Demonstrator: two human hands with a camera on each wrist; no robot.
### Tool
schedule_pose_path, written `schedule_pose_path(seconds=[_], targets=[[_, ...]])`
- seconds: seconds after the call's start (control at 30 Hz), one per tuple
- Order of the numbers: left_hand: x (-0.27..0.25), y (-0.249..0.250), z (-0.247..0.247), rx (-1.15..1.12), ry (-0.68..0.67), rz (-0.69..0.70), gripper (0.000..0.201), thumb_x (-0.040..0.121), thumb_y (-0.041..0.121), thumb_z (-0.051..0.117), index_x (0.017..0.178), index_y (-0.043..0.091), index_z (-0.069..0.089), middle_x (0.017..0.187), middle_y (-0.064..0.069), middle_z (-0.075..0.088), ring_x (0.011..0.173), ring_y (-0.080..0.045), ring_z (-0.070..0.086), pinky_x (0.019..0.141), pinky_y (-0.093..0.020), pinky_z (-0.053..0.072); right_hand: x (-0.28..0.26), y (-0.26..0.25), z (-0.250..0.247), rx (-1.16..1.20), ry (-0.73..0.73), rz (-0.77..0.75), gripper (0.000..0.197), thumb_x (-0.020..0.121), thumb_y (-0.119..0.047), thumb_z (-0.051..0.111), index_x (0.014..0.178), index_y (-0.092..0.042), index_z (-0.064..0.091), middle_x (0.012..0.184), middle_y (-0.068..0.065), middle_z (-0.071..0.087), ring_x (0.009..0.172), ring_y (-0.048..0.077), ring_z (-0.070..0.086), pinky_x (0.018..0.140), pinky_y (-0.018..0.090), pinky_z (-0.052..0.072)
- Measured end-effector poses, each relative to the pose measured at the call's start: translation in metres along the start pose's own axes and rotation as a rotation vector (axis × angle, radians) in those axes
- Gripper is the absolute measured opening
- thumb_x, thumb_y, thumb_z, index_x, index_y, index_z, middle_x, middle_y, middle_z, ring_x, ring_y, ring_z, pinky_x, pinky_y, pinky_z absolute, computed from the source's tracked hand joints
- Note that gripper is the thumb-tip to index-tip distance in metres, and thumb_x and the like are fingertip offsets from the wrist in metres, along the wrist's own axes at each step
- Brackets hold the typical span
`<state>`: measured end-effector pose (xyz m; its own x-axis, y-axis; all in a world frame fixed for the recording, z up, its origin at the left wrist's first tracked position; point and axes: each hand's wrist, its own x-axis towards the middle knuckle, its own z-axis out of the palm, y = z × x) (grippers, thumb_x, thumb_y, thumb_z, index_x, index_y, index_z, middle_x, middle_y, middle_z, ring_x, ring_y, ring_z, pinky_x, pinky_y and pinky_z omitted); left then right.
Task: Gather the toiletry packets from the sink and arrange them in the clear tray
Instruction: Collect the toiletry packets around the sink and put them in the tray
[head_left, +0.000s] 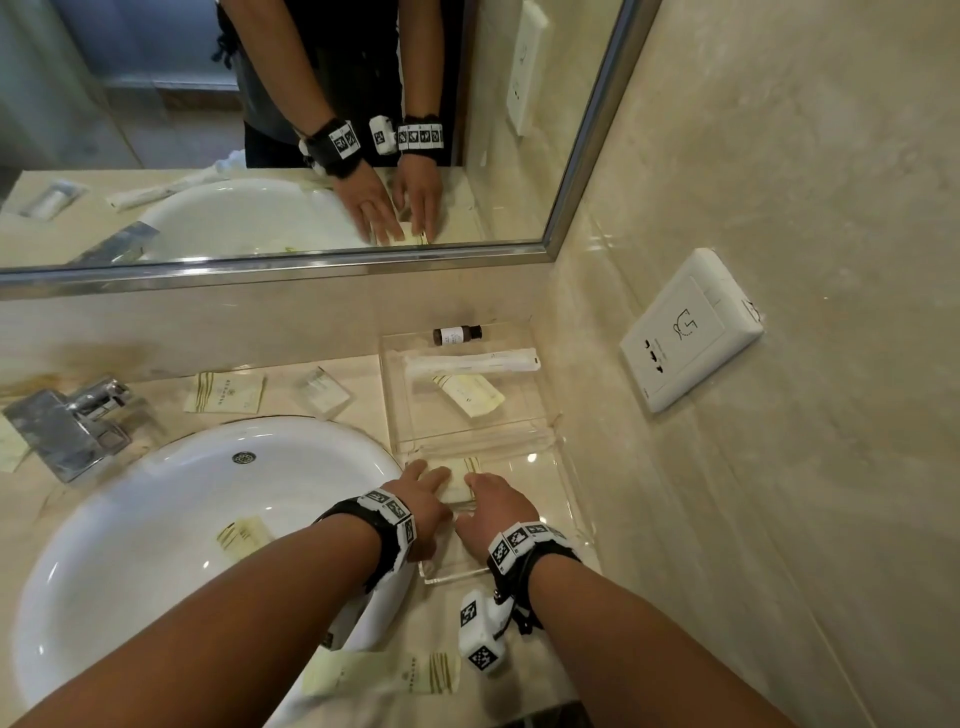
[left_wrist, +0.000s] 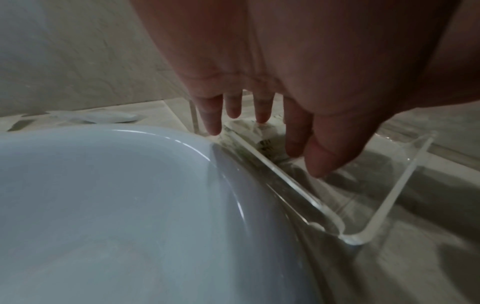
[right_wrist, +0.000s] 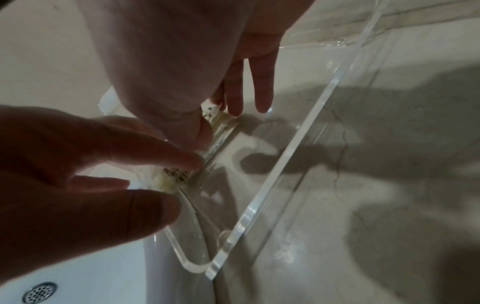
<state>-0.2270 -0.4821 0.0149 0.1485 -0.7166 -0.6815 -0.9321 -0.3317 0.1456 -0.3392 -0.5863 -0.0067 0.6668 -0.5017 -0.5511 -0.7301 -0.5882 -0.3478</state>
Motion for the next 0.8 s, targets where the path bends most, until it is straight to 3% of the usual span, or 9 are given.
schedule_pose_path(seconds=[0.17,0.27,0.47,0.63,0.8], targets=[[0.003,0.001,-0.001,-0.022,-0.013,-0.004,0.040,0.085,0.033,0.065,0.124,0.031,0.063,0.164,-0.001,0.003,0.149,-0.035,0.001,0.118,-0.049,0.024,0.000,0.004,-0.003,-0.109,-0.079,-0.043,0.075,0.086,-0.035,0.057,0.154,-0.031,0.025,0.157,-0.001,0.032,0.138,0.025,0.039,0.109,0.041,0.040],[0.002,0.000,-0.001,-0.029,0.034,0.031,0.034,0.084,0.034,0.062,0.118,0.033,0.065,0.163,0.001,0.007,0.149,-0.032,0.004,0.114,-0.049,0.031,-0.001,0.005,-0.004,-0.171,-0.089,-0.043,0.078,0.086,-0.032,0.057,0.155,-0.033,0.019,0.159,0.001,0.025,0.140,0.028,0.034,0.109,0.043,0.040],[0.001,-0.006,-0.001,-0.031,0.046,0.037,0.038,0.084,0.033,0.060,0.122,0.033,0.063,0.161,0.008,0.014,0.148,-0.028,0.009,0.111,-0.049,0.035,0.000,0.003,-0.002,-0.197,-0.081,-0.055,0.080,0.087,-0.033,0.057,0.155,-0.033,0.016,0.158,0.002,0.025,0.140,0.030,0.031,0.109,0.043,0.039],[-0.002,-0.008,-0.001,-0.043,0.069,0.020,0.046,0.086,0.034,0.058,0.132,0.028,0.058,0.162,0.008,0.013,0.149,-0.027,0.008,0.112,-0.048,0.034,0.003,0.005,-0.001,-0.157,-0.064,-0.030,0.081,0.083,-0.037,0.059,0.154,-0.038,0.019,0.158,0.000,0.025,0.139,0.027,0.034,0.109,0.041,0.039],[-0.012,-0.019,0.001,-0.109,0.141,0.008,0.051,0.085,0.037,0.057,0.136,0.034,0.052,0.161,0.007,0.017,0.148,-0.026,0.010,0.111,-0.047,0.036,0.005,0.002,-0.009,-0.091,0.070,-0.004,0.074,0.083,-0.048,0.060,0.151,-0.036,0.034,0.153,-0.004,0.033,0.137,0.021,0.036,0.107,0.037,0.039]])
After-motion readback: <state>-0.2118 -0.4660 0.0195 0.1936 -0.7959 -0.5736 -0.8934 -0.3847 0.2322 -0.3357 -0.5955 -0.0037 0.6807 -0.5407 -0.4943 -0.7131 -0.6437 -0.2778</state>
